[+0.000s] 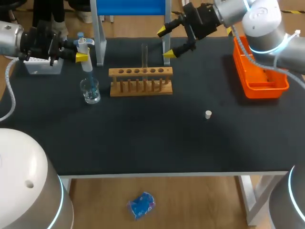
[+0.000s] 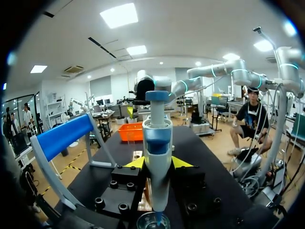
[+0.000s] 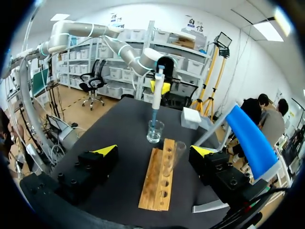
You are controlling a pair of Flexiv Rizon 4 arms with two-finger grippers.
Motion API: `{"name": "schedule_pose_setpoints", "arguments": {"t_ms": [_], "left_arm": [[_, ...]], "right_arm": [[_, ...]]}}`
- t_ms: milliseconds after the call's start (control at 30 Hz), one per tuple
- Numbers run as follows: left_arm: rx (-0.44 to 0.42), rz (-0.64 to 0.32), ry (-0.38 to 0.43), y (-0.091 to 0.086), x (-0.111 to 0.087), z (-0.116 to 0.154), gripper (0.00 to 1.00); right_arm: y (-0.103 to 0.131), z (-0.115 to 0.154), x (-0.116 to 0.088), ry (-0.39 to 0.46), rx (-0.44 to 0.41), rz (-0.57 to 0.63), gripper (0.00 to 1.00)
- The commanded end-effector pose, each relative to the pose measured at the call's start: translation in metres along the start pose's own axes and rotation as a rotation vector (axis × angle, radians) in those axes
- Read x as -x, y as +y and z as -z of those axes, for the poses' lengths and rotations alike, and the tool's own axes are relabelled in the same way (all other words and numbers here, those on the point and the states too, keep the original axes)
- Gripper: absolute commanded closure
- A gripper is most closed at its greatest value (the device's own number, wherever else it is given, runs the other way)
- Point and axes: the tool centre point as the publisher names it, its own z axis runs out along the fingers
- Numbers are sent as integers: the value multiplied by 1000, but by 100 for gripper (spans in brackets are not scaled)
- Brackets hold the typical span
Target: Invert the test tube, pick up the pipette, mount the tip to pipette, aspirate from beaker and dispense into the tube, eject the tip, return the pipette, and cap with the stopper.
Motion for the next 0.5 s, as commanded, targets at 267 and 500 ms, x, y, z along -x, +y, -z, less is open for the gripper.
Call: {"name": "schedule_pose_setpoints", "arguments": {"t_ms": [267,500], "left_arm": [[3,0,-1,-1,-1,1,100],[3,0,-1,-1,-1,1,100]], "right_arm": [[-20,-5,6,-46,20,-65,0],[-24,-8,8,-68,15,-110,0]]}}
